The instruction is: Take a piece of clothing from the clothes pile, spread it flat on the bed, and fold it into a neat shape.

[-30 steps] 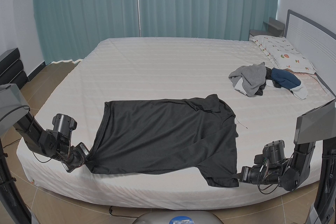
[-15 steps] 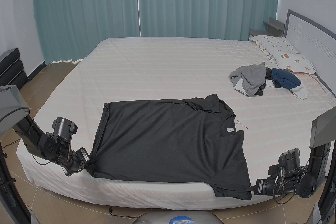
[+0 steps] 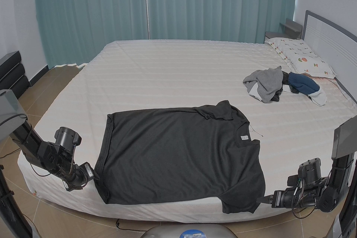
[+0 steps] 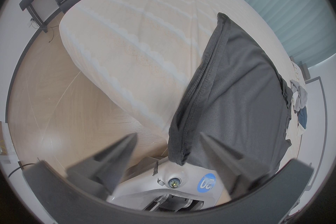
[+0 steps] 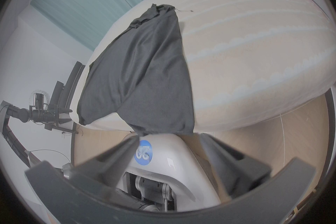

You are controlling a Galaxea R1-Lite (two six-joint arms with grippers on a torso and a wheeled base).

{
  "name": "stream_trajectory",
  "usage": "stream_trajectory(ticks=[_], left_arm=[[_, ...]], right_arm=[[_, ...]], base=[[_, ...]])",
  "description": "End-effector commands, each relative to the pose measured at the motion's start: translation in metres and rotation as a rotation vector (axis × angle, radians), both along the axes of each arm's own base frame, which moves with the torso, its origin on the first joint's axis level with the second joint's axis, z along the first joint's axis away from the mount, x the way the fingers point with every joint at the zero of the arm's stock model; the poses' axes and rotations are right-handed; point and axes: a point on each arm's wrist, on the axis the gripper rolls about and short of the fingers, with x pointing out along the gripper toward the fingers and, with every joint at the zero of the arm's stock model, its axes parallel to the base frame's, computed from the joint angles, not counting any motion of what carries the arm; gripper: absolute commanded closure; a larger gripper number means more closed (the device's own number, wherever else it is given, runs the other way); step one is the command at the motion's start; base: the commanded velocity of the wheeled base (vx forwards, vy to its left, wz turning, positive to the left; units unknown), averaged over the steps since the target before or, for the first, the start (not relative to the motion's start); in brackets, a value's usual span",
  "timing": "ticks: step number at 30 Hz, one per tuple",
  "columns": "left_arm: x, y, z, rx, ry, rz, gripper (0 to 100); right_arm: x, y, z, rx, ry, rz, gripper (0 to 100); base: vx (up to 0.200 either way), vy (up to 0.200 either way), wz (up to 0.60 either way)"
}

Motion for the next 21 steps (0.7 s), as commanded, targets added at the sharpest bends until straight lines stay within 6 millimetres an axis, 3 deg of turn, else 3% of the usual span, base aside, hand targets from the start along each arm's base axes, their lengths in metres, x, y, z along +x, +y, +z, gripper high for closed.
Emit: stream_trajectory(ticks=[1,14,21], left_arm=[[0.001,-0.001,0.003,-0.003,-0.015,-0.003,0],[0.003,-0.005,0.019,-0.052,-0.076,-0.023,0],[0.004,-0.002,0.02,-0.075,-0.081,-0.013,0]], right_arm=[[0.018,0.0,0.016,0.03,-0.116,-0.02,0],[0.043,0.001,0.022,0.184,-0.129,-0.149,0],[0.045,0.001,0.027,0.23,-0.134,-0.173,0]], base=[[0.0,0.0,0.0],[0.0,0.0,0.0],[0.0,0.2,0.0]])
